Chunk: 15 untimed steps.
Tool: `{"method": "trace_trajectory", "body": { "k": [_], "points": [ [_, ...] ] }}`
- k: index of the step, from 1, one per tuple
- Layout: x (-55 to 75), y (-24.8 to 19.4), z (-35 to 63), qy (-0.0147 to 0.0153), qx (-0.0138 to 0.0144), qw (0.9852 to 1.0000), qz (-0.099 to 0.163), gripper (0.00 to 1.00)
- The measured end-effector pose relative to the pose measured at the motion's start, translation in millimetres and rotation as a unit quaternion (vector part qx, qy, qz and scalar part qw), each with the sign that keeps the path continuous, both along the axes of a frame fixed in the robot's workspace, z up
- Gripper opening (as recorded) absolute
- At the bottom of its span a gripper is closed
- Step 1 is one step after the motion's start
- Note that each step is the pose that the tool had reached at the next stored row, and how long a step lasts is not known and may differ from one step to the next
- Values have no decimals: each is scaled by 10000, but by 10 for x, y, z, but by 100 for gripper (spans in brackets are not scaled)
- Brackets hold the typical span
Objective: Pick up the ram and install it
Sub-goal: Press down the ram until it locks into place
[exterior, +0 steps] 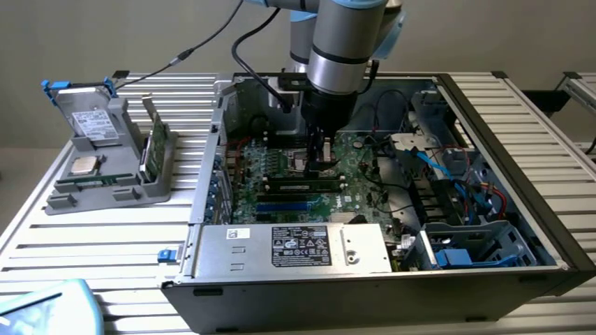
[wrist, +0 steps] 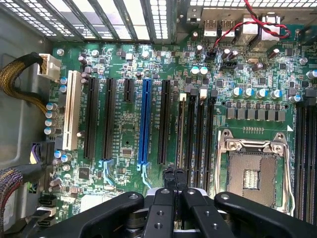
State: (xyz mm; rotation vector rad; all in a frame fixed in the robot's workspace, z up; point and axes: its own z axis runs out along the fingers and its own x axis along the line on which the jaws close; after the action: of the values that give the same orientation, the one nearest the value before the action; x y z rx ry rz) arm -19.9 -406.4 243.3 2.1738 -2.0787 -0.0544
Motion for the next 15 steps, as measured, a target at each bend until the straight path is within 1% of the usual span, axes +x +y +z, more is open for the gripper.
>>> {"method": "trace_trajectory", "body": {
  "k": [5, 8, 12, 15],
  "points": [
    [0, -3, 1, 0, 0, 10000, -27, 11],
    [0, -2, 0, 0, 0, 9997, -237, 11],
    [0, -2, 0, 0, -1, 9987, -509, 11],
    [0, -2, 0, -1, -15, 9977, -676, 11]
  ]
}}
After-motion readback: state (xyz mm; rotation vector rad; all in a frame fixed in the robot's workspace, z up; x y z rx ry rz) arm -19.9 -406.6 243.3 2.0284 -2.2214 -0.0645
